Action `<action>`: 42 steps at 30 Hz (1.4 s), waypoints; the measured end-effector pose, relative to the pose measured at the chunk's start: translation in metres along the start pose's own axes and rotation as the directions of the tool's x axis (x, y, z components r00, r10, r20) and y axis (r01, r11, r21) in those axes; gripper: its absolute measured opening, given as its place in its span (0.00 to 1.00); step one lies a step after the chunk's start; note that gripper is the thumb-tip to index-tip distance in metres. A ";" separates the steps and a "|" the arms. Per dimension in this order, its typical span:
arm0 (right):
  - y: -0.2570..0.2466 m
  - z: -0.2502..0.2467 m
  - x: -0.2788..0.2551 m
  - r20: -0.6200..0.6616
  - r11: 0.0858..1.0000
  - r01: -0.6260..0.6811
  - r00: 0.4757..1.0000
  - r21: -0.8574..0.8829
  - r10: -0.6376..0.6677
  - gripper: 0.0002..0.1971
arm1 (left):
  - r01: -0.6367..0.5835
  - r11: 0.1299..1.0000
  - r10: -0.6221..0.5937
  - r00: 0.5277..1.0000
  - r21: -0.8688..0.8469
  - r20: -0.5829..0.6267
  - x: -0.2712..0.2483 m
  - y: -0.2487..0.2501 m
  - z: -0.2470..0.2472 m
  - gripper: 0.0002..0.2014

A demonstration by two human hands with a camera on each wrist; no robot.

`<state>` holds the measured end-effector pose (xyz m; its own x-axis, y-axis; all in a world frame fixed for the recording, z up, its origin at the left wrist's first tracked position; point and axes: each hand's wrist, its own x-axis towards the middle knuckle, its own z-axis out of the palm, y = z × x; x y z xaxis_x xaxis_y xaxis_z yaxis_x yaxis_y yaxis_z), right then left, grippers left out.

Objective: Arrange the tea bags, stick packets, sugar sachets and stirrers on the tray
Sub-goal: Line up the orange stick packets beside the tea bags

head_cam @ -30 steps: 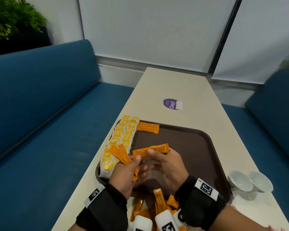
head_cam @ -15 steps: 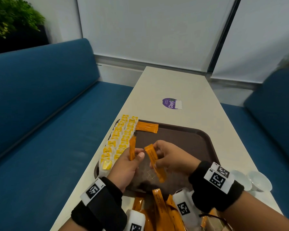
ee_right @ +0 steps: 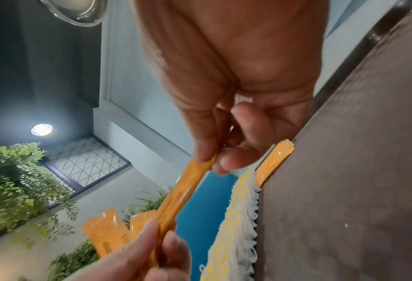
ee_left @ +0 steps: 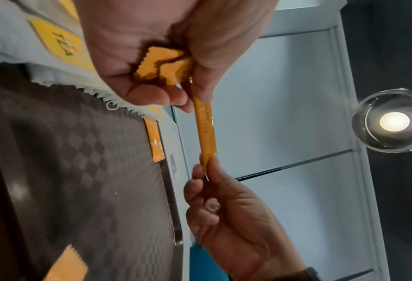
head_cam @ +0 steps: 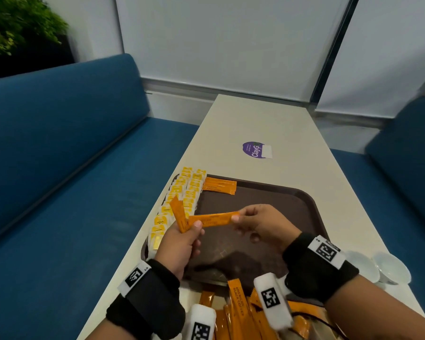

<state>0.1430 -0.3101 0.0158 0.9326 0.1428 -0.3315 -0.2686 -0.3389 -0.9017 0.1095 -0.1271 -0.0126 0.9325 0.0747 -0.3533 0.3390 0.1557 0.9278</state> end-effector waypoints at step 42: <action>0.008 -0.006 0.187 -0.392 0.726 -0.504 0.855 -0.468 0.341 0.17 | 0.230 0.972 -0.222 0.968 -0.053 0.119 0.004 -0.019 -0.014 0.15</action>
<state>0.3162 -0.2919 -0.0520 0.7997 -0.3578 -0.4822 -0.5523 -0.7533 -0.3571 0.1047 -0.1160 -0.0331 0.8418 -0.0792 -0.5340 0.5372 0.2211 0.8140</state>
